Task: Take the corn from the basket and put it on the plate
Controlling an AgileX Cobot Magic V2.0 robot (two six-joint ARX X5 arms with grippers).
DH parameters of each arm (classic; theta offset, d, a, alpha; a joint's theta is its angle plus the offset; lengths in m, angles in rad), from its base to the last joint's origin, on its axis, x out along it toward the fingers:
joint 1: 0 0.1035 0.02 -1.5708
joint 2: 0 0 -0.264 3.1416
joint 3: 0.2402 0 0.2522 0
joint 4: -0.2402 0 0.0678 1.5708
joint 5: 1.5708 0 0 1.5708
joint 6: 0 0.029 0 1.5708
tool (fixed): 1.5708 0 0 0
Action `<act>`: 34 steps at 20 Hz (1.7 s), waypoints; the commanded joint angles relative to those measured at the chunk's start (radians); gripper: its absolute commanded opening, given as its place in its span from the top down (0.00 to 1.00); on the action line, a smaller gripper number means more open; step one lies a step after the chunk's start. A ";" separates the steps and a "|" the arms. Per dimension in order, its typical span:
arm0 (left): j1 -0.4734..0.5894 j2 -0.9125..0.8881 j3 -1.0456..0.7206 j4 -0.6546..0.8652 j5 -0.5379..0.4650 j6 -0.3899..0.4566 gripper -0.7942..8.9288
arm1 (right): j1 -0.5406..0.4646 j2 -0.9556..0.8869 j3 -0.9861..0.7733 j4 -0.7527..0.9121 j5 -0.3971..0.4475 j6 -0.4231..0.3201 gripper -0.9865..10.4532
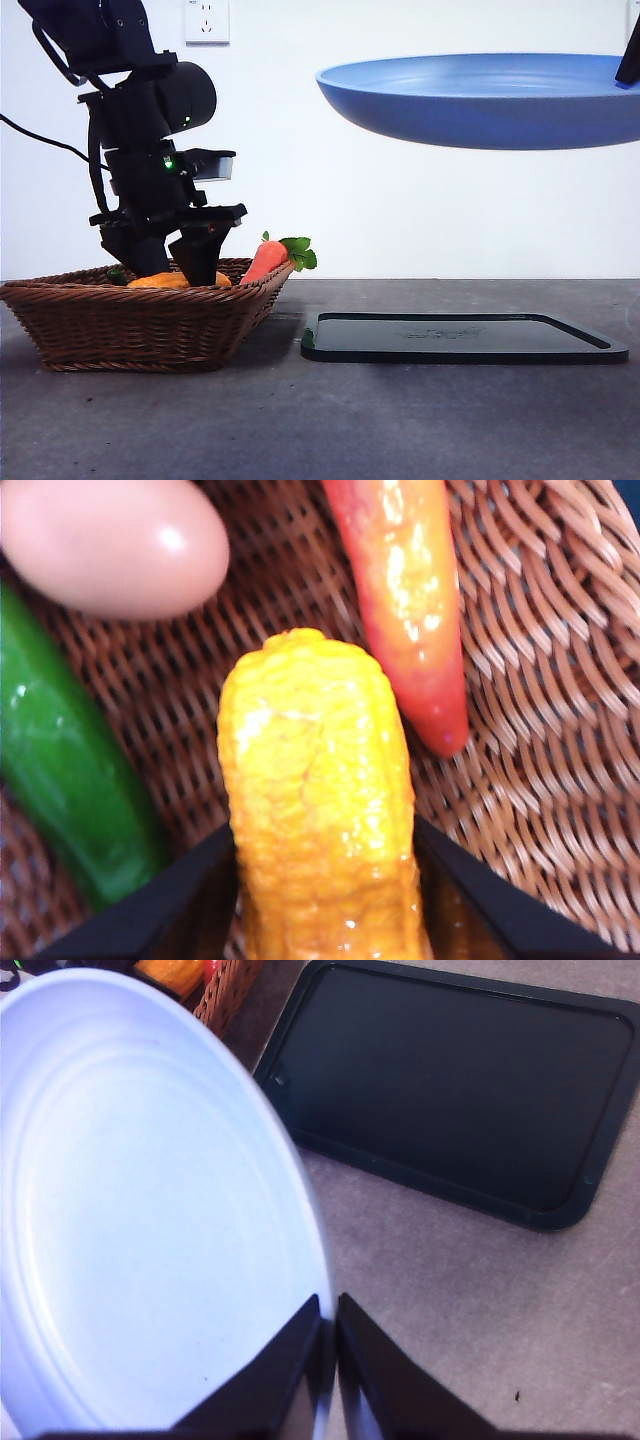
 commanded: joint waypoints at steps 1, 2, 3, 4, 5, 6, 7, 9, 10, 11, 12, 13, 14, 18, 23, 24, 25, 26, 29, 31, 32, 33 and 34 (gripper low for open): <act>-0.005 0.009 0.068 -0.059 -0.003 -0.019 0.68 | -0.002 0.009 0.021 0.013 -0.004 -0.008 0.91; -0.005 0.007 0.099 -0.100 -0.003 -0.022 0.68 | -0.002 0.009 0.021 0.014 -0.004 -0.008 0.91; -0.006 0.004 0.131 -0.140 -0.002 -0.027 0.68 | -0.002 0.011 0.021 0.018 -0.004 -0.007 0.91; -0.006 -0.002 0.164 -0.181 0.003 -0.034 0.68 | -0.002 0.016 0.021 0.021 -0.004 -0.005 0.91; -0.007 -0.009 0.195 -0.213 0.018 -0.041 0.68 | -0.002 0.023 0.021 0.022 -0.003 -0.004 0.91; -0.007 -0.021 0.219 -0.238 0.042 -0.046 0.68 | -0.002 0.033 0.021 0.024 -0.003 0.000 0.91; -0.007 -0.035 0.241 -0.260 0.074 -0.056 0.68 | -0.002 0.047 0.021 0.026 0.000 0.002 0.91; -0.007 -0.076 0.267 -0.278 0.156 -0.077 0.68 | -0.002 0.090 0.021 0.053 0.000 0.019 0.91; -0.008 -0.105 0.271 -0.279 0.210 -0.095 0.68 | -0.002 0.123 0.021 0.080 0.000 0.037 0.91; -0.014 -0.128 0.271 -0.282 0.261 -0.098 0.68 | -0.002 0.151 0.021 0.106 -0.001 0.053 0.91; -0.023 -0.154 0.271 -0.287 0.319 -0.105 0.68 | -0.002 0.188 0.021 0.136 -0.002 0.070 0.91; -0.030 -0.174 0.271 -0.293 0.362 -0.112 0.68 | -0.002 0.219 0.021 0.156 -0.003 0.080 0.91; -0.042 -0.191 0.271 -0.299 0.410 -0.112 0.68 | 0.000 0.257 0.021 0.178 -0.005 0.092 0.91; -0.127 -0.201 0.269 -0.314 0.469 -0.106 0.68 | 0.003 0.381 0.021 0.234 -0.022 0.126 0.91; -0.276 -0.155 0.267 -0.272 0.408 -0.060 0.68 | 0.011 0.433 0.021 0.309 -0.091 0.180 0.91; -0.302 -0.139 0.267 -0.256 0.367 -0.049 0.68 | 0.017 0.434 0.021 0.309 -0.095 0.180 0.91; -0.327 -0.125 0.267 -0.241 0.327 -0.034 0.68 | 0.023 0.434 0.021 0.308 -0.099 0.180 0.91; -0.347 -0.109 0.267 -0.224 0.285 -0.028 0.68 | 0.028 0.433 0.021 0.305 -0.110 0.180 0.91; -0.380 -0.083 0.267 -0.196 0.181 -0.002 0.68 | 0.033 0.433 0.021 0.299 -0.116 0.180 0.91; -0.385 -0.072 0.267 -0.194 0.144 0.016 0.68 | 0.033 0.433 0.021 0.299 -0.140 0.180 0.91; -0.385 -0.066 0.267 -0.194 0.132 0.017 0.68 | 0.033 0.433 0.021 0.300 -0.142 0.180 0.91; -0.385 -0.061 0.267 -0.195 0.128 0.017 0.68 | 0.033 0.433 0.021 0.300 -0.143 0.180 0.91; -0.385 -0.056 0.267 -0.197 0.128 0.017 0.68 | 0.033 0.433 0.021 0.299 -0.145 0.180 0.91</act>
